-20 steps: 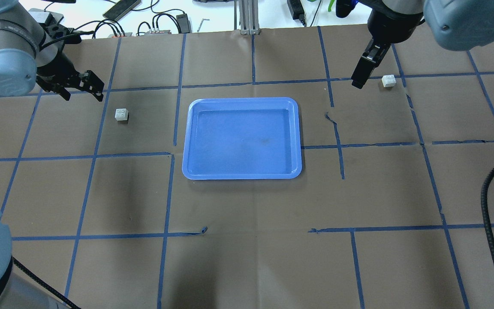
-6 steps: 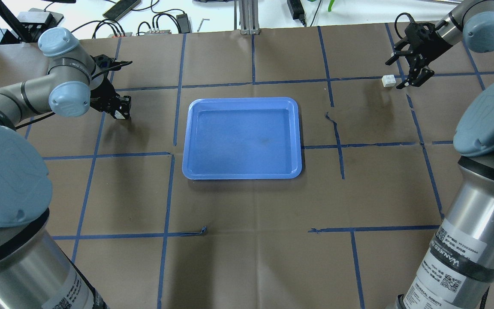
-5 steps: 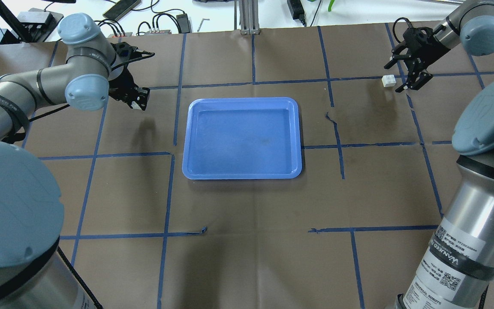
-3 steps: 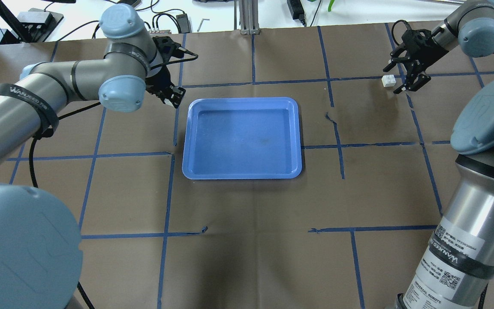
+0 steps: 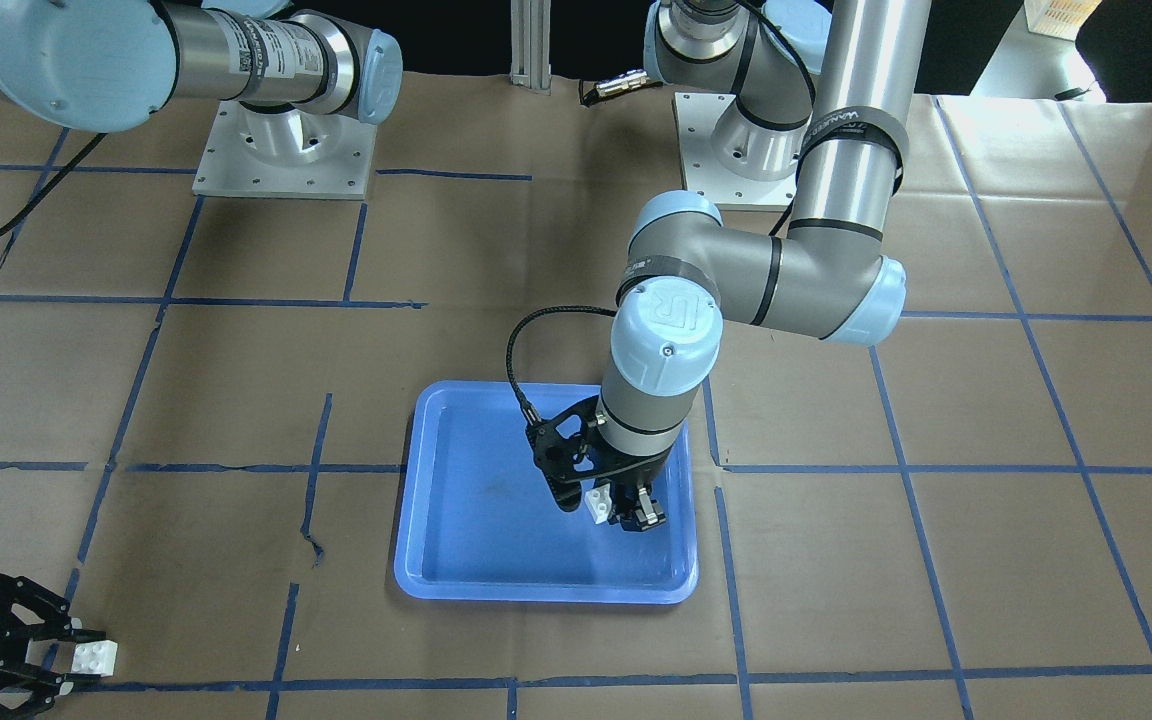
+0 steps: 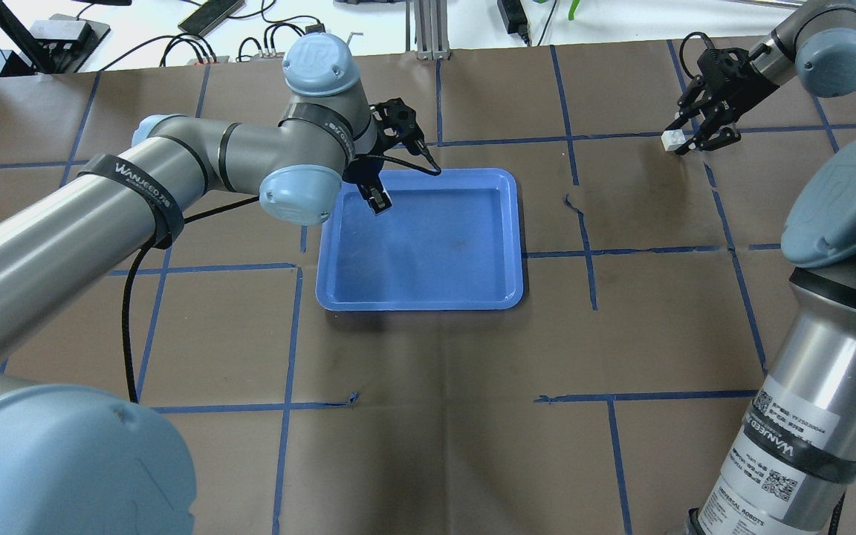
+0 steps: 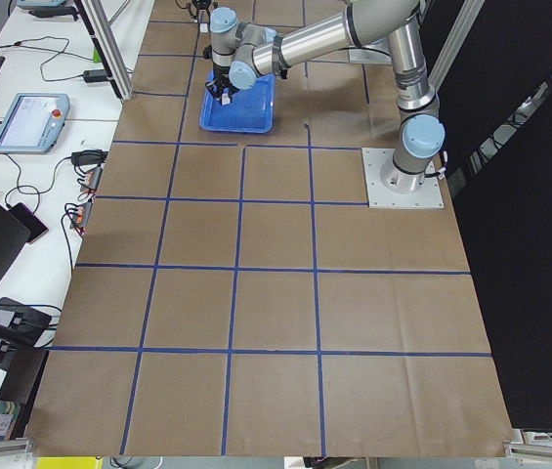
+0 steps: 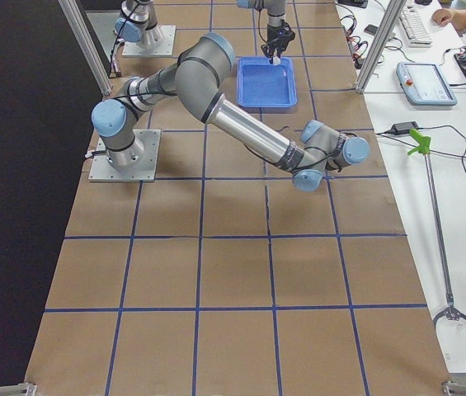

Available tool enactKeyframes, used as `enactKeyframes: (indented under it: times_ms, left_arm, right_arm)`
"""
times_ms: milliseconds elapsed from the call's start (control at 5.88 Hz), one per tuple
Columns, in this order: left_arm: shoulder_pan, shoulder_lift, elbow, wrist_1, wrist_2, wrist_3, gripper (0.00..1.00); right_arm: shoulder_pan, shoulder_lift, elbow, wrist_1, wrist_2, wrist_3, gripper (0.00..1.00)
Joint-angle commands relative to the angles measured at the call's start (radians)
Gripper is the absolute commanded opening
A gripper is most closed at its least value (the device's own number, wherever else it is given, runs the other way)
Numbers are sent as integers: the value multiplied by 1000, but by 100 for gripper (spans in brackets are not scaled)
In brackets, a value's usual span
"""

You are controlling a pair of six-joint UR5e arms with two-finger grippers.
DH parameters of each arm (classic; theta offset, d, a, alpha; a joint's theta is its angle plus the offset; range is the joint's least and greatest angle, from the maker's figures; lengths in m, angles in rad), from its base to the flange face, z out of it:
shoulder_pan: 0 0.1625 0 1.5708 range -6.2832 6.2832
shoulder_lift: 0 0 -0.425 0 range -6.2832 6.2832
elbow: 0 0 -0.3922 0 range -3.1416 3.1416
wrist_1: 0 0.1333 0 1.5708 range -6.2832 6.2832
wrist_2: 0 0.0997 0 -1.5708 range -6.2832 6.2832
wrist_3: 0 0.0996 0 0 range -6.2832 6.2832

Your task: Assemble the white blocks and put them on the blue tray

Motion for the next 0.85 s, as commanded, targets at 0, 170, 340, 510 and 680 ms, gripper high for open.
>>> enactKeyframes:
  times_ms: [0,170,340,510,680]
  left_arm:
    - [-39,-5,-59,1,-3,282,19]
    - [-65,-5,-79,1,-3,313,20]
    - [-73,-8,-81,4,-6,314,20]
    - [-73,-13,-85,1,-36,309,22]
    - [-72,-14,-96,4,-36,305,23]
  right_arm:
    - [0,-18,-5,-1,3,0,38]
    - [0,-43,-2,0,1,0,36]
    - [0,-81,1,8,3,0,37]
    - [8,-124,9,25,3,2,40]
    - [13,-157,21,43,7,3,40]
